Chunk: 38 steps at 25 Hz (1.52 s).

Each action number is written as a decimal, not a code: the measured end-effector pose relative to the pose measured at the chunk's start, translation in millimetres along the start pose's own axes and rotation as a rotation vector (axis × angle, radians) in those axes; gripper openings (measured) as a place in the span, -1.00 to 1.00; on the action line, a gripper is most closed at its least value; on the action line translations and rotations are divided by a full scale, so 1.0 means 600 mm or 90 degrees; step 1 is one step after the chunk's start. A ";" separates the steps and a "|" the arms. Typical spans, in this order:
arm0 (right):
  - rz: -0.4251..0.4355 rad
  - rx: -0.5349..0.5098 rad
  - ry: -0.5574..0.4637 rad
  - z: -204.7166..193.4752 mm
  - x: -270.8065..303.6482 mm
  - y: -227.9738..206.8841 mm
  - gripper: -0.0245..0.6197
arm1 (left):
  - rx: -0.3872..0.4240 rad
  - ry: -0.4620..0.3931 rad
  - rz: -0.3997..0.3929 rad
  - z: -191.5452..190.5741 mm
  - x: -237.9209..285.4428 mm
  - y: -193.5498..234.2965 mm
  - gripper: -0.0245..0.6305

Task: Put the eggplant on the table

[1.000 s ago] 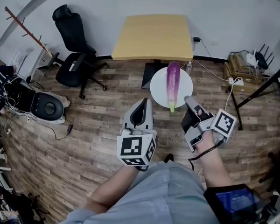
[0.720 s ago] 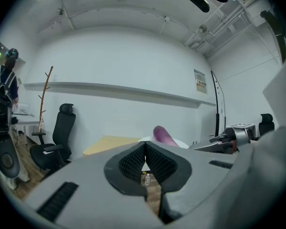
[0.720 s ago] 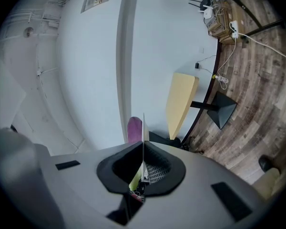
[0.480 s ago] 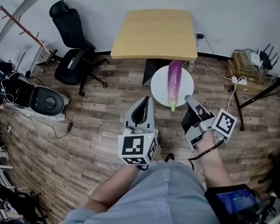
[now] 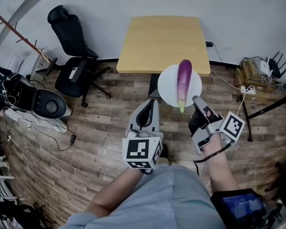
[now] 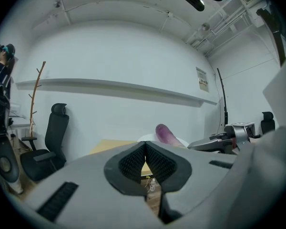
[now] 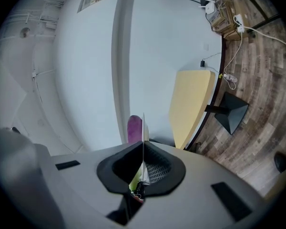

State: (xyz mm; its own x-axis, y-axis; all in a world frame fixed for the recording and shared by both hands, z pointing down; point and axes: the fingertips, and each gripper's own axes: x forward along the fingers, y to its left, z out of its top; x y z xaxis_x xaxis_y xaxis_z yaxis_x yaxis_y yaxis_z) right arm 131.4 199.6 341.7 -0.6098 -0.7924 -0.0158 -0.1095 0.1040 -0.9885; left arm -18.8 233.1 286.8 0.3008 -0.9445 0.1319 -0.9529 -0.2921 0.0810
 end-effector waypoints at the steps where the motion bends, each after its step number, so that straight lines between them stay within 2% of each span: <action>1: 0.004 -0.003 -0.005 0.002 0.002 0.000 -0.90 | 0.003 -0.003 -0.003 0.000 0.001 0.002 -0.91; 5: 0.021 -0.006 -0.019 0.003 0.014 -0.005 -0.90 | 0.012 -0.017 -0.017 -0.002 0.013 0.011 -0.91; 9: 0.017 -0.004 -0.024 0.014 0.100 -0.001 -0.90 | 0.016 -0.018 -0.033 0.022 0.070 0.068 -0.91; 12: 0.016 -0.003 -0.029 0.024 0.130 0.000 -0.90 | 0.017 -0.014 -0.037 0.024 0.092 0.088 -0.91; 24: -0.008 -0.004 -0.029 0.054 0.198 -0.033 -0.90 | -0.003 0.010 -0.021 -0.004 0.155 0.145 -0.91; 31: -0.018 0.009 -0.012 0.079 0.274 -0.061 -0.90 | -0.008 0.015 -0.014 -0.007 0.229 0.185 -0.91; 38: -0.012 -0.013 0.012 0.130 0.360 -0.070 -0.90 | -0.006 0.022 0.007 0.003 0.324 0.226 -0.91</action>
State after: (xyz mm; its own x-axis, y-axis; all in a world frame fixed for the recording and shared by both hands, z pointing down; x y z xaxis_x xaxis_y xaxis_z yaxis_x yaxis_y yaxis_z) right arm 65.7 -22.8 368.1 -0.6221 -0.7830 0.0058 -0.1366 0.1012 -0.9854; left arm -89.6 9.6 321.6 0.2910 -0.9421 0.1667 -0.9560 -0.2798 0.0878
